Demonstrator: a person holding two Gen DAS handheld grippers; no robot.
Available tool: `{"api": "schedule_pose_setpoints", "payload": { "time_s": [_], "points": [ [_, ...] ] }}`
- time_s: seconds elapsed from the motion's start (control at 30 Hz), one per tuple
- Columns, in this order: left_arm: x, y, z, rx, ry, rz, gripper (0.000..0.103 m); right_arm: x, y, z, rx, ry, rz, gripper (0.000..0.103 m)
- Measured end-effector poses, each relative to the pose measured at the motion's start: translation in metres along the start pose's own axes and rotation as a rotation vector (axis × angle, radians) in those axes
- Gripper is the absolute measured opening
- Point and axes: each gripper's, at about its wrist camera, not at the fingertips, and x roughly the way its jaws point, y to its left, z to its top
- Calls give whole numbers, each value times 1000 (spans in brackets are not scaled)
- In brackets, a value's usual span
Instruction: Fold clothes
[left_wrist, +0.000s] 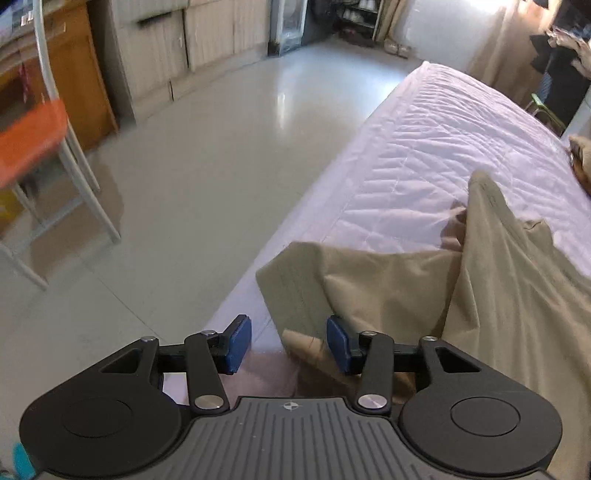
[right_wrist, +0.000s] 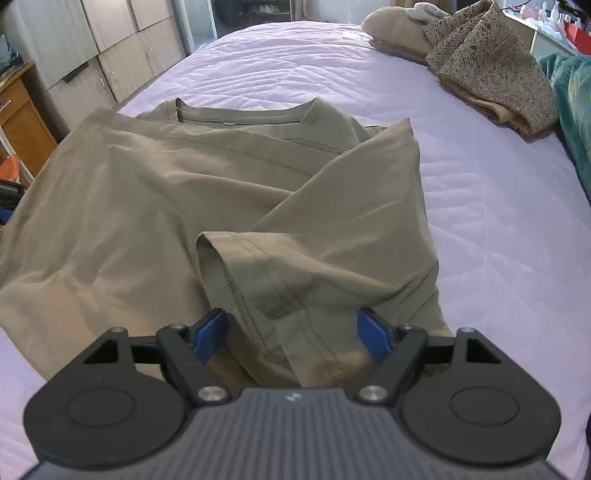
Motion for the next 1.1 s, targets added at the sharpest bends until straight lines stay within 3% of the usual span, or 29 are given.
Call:
{"api": "schedule_pose_setpoints", "payload": {
  "time_s": [0.07,0.1,0.13,0.23,0.3,0.43,0.6,0.83,0.9,0.97,1.07,1.1],
  "points": [
    [-1,-4,1,10,2,-20,38,1,1,-1,-1,-2,-1,90],
    [-3,-5,0,16,0,-42,25,2,2,-1,-1,-2,-2,91],
    [-4,-8,-2,22,-1,-52,19,3,3,-2,0,-3,-3,94],
    [-12,-20,-11,103,-40,-50,10,4,6,-3,-4,-3,-9,99],
    [-14,-28,-17,147,-65,-44,8,3,9,-5,-21,-1,-15,100],
    [-28,-18,-15,62,-108,-115,7,1,7,-8,-23,1,-10,102],
    [-65,-25,-10,31,-209,-236,7,0,7,-10,-28,1,-8,103],
    [-103,-87,-32,109,-232,-410,7,-2,7,-11,-34,14,-8,103],
    [-107,-121,-51,174,-223,-461,7,-4,5,-12,-32,17,-5,103],
    [-96,-158,-78,249,-154,-501,8,-5,4,-13,-26,17,-1,103],
    [-57,-199,-120,353,2,-466,9,-6,4,-13,-23,25,-3,103],
    [-61,-203,-128,376,-24,-457,10,-6,4,-13,-22,29,-5,103]
  ]
}}
